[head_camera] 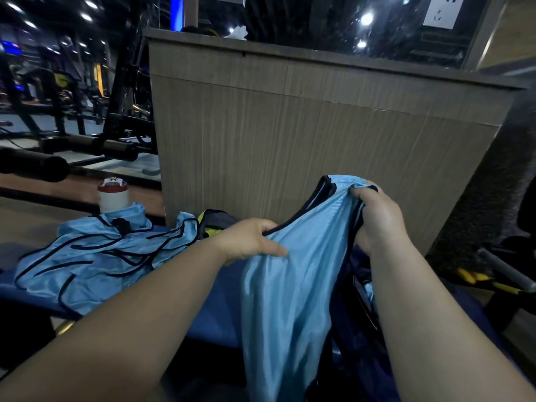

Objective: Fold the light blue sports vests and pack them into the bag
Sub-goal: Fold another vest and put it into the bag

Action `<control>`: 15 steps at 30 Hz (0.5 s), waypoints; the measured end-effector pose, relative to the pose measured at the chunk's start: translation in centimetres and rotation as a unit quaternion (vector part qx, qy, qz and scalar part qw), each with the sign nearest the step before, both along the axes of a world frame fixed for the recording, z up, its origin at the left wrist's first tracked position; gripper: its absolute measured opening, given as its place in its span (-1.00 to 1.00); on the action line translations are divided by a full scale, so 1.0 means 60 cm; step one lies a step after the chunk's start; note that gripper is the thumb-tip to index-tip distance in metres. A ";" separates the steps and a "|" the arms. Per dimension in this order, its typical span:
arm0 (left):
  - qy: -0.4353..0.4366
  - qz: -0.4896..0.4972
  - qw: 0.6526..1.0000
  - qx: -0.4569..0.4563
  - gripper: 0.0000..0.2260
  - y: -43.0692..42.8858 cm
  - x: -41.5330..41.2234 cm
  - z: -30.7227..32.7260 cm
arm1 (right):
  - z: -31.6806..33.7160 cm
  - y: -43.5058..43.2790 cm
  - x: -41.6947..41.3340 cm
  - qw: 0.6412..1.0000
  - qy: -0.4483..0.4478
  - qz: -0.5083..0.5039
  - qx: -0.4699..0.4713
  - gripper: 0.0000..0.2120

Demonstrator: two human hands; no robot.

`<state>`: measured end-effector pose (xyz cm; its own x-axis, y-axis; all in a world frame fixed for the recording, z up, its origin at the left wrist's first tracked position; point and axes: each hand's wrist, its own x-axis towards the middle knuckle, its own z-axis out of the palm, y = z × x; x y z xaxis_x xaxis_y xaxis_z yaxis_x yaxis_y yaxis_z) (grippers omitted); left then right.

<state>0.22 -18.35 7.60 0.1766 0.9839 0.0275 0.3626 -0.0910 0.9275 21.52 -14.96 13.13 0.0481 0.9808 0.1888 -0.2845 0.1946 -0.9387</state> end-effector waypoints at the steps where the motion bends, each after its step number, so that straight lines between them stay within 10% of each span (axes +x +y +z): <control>1: -0.020 0.010 1.000 -0.004 -0.76 0.001 -0.003 -0.001 | 0.001 0.000 0.002 1.000 -0.014 -0.001 0.012 -0.73; 7: -0.143 0.031 0.988 -0.057 -0.57 0.005 -0.019 -0.024 | 0.002 0.006 0.008 0.999 -0.024 -0.009 0.043 -0.82; 15: -0.135 0.052 0.983 -0.116 -0.78 0.011 -0.031 -0.063 | -0.013 0.018 0.016 0.995 -0.070 -0.042 0.052 -0.87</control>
